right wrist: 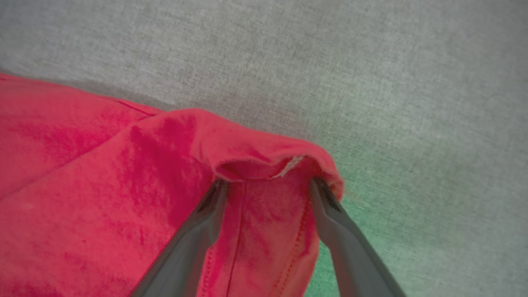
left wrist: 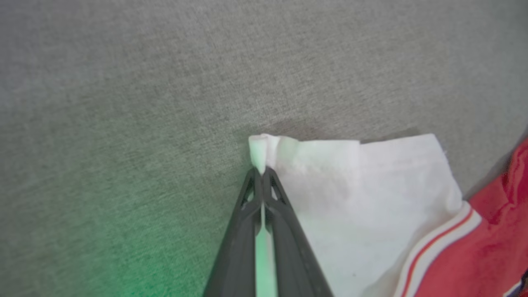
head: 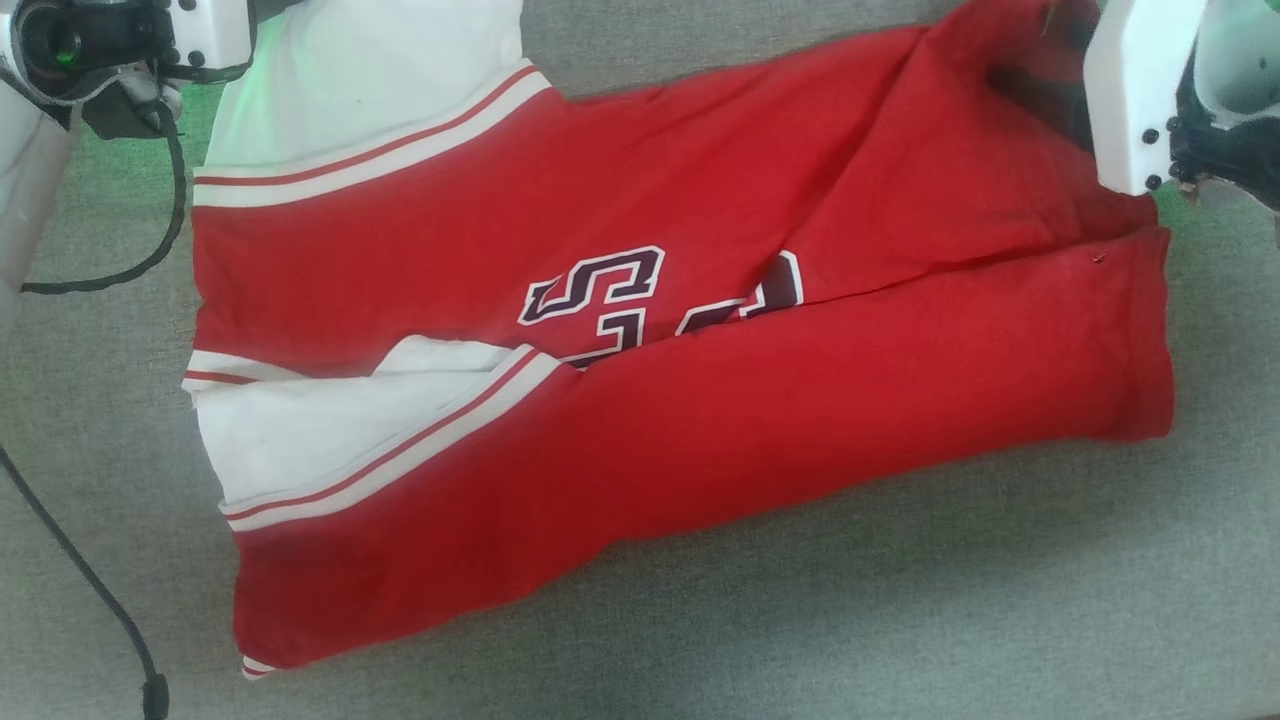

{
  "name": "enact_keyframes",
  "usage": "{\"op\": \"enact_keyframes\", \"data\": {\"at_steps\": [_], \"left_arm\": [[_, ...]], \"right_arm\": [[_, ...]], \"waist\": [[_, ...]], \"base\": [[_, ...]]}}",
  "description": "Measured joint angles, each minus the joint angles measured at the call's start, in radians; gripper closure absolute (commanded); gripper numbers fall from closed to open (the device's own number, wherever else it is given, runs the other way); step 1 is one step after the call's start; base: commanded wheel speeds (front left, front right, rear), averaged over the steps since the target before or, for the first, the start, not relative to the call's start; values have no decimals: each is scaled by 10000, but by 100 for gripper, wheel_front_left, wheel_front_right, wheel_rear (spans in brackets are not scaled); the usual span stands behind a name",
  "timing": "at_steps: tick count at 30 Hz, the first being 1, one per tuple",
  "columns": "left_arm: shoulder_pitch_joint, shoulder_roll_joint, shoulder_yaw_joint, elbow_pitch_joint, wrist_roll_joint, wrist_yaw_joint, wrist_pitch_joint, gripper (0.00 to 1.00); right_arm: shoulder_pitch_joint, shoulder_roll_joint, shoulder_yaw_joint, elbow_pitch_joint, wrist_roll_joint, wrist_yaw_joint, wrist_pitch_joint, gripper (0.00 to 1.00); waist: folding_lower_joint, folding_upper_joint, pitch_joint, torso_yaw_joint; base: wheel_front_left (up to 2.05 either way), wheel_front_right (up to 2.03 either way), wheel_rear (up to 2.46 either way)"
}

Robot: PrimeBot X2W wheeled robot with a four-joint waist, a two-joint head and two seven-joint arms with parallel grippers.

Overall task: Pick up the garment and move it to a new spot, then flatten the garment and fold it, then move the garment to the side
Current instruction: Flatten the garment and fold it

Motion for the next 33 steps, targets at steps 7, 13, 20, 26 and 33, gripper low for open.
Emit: {"op": "enact_keyframes", "data": {"at_steps": [7, 13, 20, 26, 33], "left_arm": [[9, 40, -104, -435, -328, 0, -205, 100], [513, -117, -163, -798, -688, -2, -765, 100], [1318, 209, 88, -2090, -1580, -4, -1551, 100], [2443, 1064, 307, -4192, -2205, -4, -2151, 100], [4319, 2201, 138, -6909, -2337, -4, -3116, 100]], "right_arm": [[-406, -155, 537, 228, 368, -2, -42, 97], [-154, -228, 700, 558, 625, 2, -867, 100], [444, -583, 769, 397, 1174, 2, -1530, 100], [1309, -1198, 637, -278, 1758, 2, -2011, 100], [2696, -2270, 522, -1273, 2297, 2, -2069, 100]], "waist": [[0, 0, 88, 126], [0, 0, -329, 270], [0, 0, -1360, 536], [0, 0, -2214, 956], [0, 0, -2934, 1504]], "base": [[0, 0, 0], [0, 0, 0], [0, 0, 0], [0, 0, 0], [0, 0, 0]]}}
